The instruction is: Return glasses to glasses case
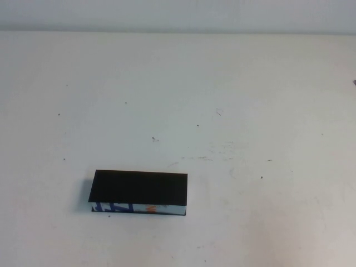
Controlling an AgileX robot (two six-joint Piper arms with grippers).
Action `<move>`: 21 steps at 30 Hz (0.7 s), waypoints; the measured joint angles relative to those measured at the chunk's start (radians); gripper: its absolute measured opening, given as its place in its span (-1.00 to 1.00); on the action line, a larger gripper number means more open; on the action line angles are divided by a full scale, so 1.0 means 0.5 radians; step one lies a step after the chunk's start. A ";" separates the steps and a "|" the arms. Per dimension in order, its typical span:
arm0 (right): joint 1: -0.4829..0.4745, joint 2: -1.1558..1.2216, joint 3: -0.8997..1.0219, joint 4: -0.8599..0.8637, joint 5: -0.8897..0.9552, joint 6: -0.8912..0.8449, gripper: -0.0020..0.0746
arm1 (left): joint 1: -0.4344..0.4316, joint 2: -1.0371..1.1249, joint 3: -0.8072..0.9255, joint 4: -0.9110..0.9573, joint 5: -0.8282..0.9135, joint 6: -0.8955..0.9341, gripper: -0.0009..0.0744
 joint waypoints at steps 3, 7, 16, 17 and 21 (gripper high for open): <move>-0.318 -0.255 0.223 0.061 -0.139 0.000 -0.98 | 0.000 0.000 0.000 0.000 -0.004 0.000 -0.98; -0.514 -0.548 0.452 0.062 -0.193 0.000 -0.98 | 0.000 0.000 0.000 0.000 -0.004 0.000 -0.98; -0.552 -0.750 0.596 0.062 -0.008 0.000 -0.98 | 0.000 0.000 0.000 -0.003 -0.021 0.000 -0.98; -0.552 -0.750 0.596 0.062 0.051 0.000 -0.98 | 0.000 0.000 0.000 -0.003 -0.021 0.000 -0.98; -0.552 -0.750 0.597 0.059 0.185 -0.023 -0.98 | 0.000 0.000 0.000 -0.003 -0.021 0.000 -0.98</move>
